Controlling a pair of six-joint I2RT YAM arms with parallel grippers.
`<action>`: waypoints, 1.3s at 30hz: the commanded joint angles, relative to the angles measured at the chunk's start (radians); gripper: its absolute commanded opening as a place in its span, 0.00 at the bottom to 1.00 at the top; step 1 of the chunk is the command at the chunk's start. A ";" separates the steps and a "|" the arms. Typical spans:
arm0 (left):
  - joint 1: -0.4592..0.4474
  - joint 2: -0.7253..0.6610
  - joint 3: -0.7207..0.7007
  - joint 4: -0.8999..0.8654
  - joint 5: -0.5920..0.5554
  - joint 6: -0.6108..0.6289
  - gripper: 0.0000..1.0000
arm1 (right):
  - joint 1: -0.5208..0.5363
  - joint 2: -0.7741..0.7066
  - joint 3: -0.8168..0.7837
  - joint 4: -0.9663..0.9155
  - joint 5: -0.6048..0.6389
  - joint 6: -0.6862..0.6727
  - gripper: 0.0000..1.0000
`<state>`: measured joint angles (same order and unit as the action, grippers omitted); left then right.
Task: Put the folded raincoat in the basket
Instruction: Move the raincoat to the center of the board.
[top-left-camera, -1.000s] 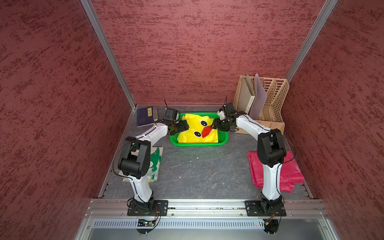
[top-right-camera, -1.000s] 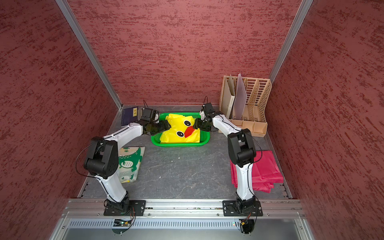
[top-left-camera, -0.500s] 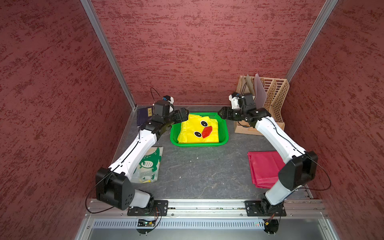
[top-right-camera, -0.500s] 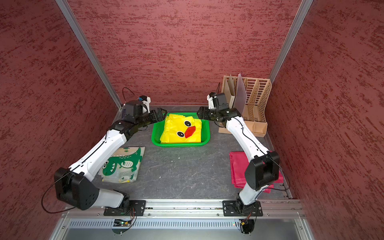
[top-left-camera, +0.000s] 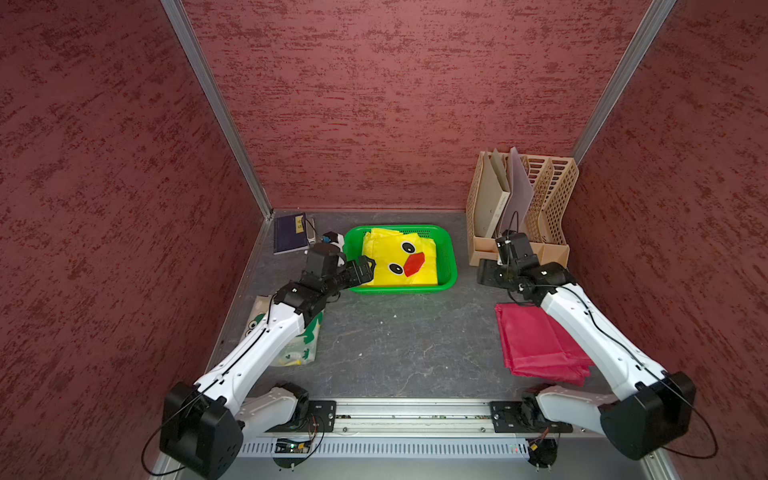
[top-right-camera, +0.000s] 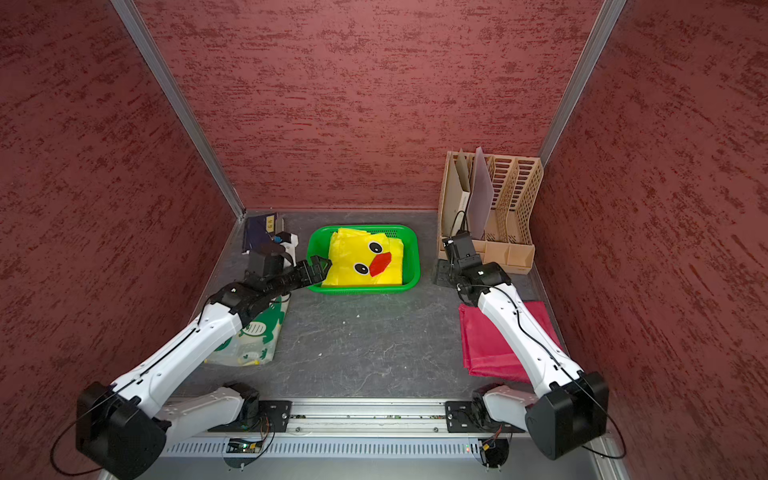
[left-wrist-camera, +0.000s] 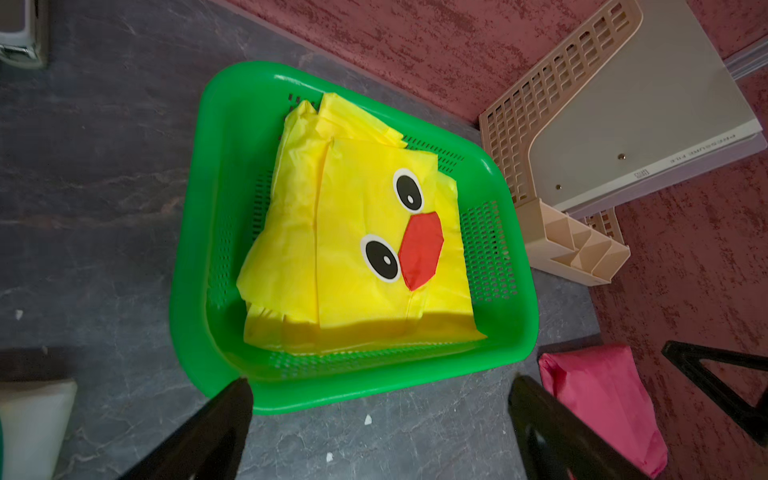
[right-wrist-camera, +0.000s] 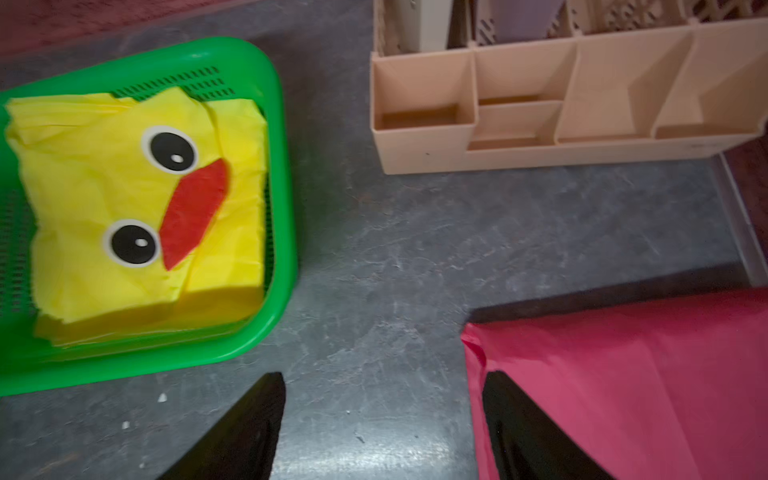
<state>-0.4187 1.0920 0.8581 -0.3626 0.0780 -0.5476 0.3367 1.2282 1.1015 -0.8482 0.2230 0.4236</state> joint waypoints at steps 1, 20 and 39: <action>-0.034 -0.053 -0.030 0.003 -0.047 -0.052 1.00 | 0.001 -0.005 -0.062 -0.083 0.096 0.077 0.80; -0.003 -0.207 -0.124 -0.274 -0.251 -0.190 1.00 | 0.268 -0.016 -0.228 0.304 -0.274 0.247 0.62; 0.256 -0.353 -0.217 -0.458 -0.278 -0.282 1.00 | 0.641 0.426 -0.075 0.886 -0.413 0.446 0.69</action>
<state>-0.1822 0.7780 0.6415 -0.8009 -0.2268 -0.8070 0.9524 1.5906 0.9627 -0.1040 -0.1490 0.8074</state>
